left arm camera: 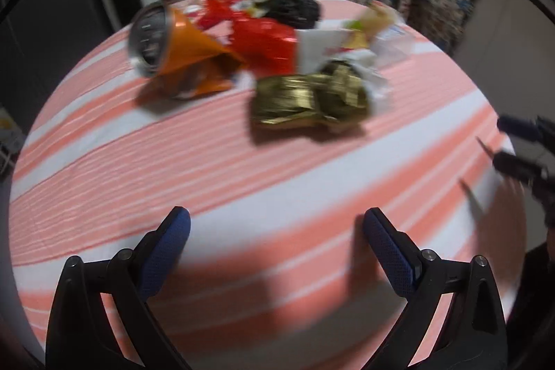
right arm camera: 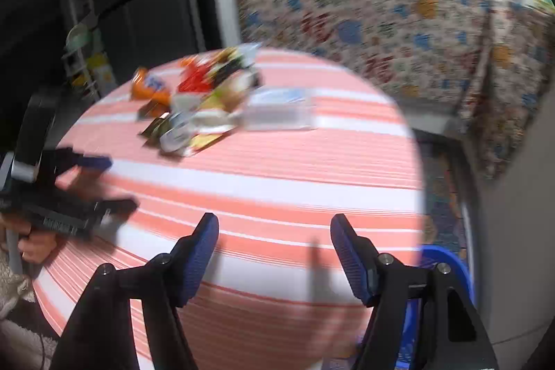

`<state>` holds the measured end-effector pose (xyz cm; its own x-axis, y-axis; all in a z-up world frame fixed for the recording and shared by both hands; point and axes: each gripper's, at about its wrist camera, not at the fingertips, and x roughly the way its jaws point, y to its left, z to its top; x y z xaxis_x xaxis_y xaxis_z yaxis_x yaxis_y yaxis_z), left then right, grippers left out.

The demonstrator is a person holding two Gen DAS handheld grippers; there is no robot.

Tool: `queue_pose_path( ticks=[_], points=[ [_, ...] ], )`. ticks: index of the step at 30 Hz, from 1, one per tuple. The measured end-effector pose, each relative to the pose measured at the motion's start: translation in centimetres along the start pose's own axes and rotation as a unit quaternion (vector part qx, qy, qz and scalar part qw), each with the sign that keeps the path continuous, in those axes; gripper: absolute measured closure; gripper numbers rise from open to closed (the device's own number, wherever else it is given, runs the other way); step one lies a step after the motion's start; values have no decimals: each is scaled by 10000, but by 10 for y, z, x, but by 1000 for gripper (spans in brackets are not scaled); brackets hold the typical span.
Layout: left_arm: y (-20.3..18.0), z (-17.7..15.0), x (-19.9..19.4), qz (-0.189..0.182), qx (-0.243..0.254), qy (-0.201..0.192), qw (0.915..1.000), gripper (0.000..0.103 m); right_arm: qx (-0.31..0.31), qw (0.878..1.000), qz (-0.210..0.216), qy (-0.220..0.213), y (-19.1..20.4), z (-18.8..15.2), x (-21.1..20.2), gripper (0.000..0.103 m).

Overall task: Collect trash
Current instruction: 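Return both tools to the table and grasp the gold foil wrapper with the left gripper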

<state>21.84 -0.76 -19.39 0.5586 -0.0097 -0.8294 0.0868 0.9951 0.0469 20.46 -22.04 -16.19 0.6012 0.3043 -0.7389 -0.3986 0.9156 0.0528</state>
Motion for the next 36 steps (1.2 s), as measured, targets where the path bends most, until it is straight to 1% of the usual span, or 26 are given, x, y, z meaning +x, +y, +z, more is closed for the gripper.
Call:
queue_pose_path(
  ticks=[1,5,8,10,13,22,24,25,26,27,28,29,30,31,32,33,34,36],
  points=[
    [8,3,3,81,-8,-58,10000,2,-82,9999,61,110,11,3,11,34],
    [31,11,12,166,-92,-132,9997,0,-225,9985,133,479,36,2,45,33],
    [42,10,13,165,-128,-197,9996,0,-426,9982,-28,419,46,7,53,32],
    [43,10,14,176,-113,-200,9996,0,-348,9985,5,425,47,12,57,30],
    [43,6,11,163,-121,-213,9996,0,-345,9986,-84,380,50,15,60,27],
    [45,0,7,166,-139,-219,9995,0,-344,9988,-113,325,49,17,64,26],
    [45,-2,5,101,-35,-188,9998,0,-346,9988,-121,322,50,18,64,26],
    [45,-2,4,-9,56,-152,9999,1,-344,9988,-120,322,50,18,65,26],
    [44,-1,1,-236,209,-142,9994,1,-341,9988,-116,323,50,18,64,26],
    [42,1,-5,-544,380,-232,9975,1,-343,9988,-117,323,50,17,64,26],
    [38,5,-13,-960,634,-329,9928,1,-341,9988,-116,323,50,17,64,26],
    [32,10,-19,-1212,880,-348,9881,1,-343,9988,-117,323,50,17,64,26],
    [24,15,-24,-1380,1170,-396,9827,1,-345,9988,-119,324,50,17,64,26],
    [14,19,-28,-1484,1503,-486,9762,1,-343,9988,-117,326,50,17,64,26],
    [2,26,-29,-1491,1923,-602,9681,1,-341,9988,-116,327,50,17,64,26],
    [-5,32,-26,-1411,2174,-658,9636,1,-341,9988,-115,327,51,17,64,26],
    [-11,39,-21,-1326,2330,-683,9610,1,-343,9988,-118,328,50,17,64,26],
    [-15,55,-7,-1438,2357,-640,9590,1,-340,9988,-117,328,51,17,64,26]
  ],
)
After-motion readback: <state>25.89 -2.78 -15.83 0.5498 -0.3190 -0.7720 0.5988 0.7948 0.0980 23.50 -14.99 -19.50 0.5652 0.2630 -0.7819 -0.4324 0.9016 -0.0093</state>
